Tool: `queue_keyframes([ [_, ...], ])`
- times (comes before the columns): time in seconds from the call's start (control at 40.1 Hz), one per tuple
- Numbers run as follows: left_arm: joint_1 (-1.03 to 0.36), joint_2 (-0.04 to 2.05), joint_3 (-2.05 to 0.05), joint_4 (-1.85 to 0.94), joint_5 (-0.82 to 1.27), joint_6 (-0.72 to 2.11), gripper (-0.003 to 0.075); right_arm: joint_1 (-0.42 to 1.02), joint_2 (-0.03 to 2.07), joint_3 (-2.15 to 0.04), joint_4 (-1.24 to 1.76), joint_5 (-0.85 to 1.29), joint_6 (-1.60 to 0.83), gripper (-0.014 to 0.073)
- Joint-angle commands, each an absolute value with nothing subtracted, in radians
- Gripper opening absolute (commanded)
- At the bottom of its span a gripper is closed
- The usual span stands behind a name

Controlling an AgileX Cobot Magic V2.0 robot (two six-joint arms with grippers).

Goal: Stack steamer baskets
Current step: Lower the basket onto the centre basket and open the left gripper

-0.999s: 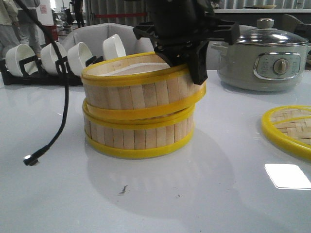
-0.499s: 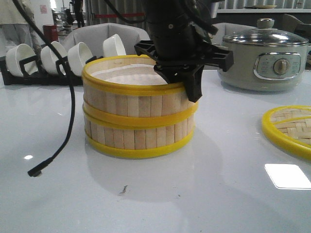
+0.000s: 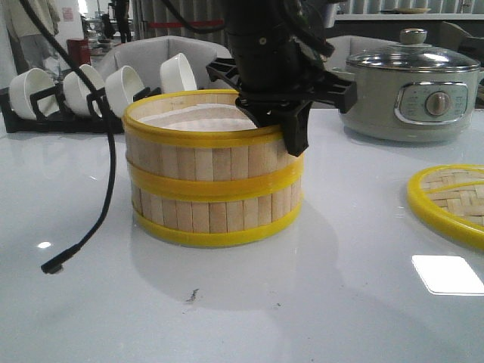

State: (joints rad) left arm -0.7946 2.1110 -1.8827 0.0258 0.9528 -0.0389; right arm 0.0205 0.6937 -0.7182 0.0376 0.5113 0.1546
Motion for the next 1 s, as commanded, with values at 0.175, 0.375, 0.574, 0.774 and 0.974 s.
queue_keyframes([
  [0.175, -0.796, 2.050, -1.917, 0.044, 0.912, -0.055, 0.0088, 0.022, 0.697, -0.755, 0.026, 0.436, 0.146, 0.0371],
  [0.375, -0.796, 2.050, -1.917, 0.044, 0.910, -0.055, 0.0195, 0.022, 0.697, -0.755, 0.026, 0.438, 0.146, 0.0371],
  [0.574, -0.796, 2.050, -1.917, 0.044, 0.910, -0.057, 0.0419, 0.022, 0.697, -0.755, 0.026, 0.453, 0.146, 0.0371],
  [0.774, -0.796, 2.050, -1.920, 0.045, 0.918, -0.078, 0.0446, 0.022, 0.697, -0.755, 0.026, 0.464, 0.146, 0.0371],
  [0.974, -0.796, 2.050, -2.016, 0.055, 0.993, -0.078, 0.0445, 0.022, 0.697, -0.755, 0.026, 0.464, 0.146, 0.0371],
])
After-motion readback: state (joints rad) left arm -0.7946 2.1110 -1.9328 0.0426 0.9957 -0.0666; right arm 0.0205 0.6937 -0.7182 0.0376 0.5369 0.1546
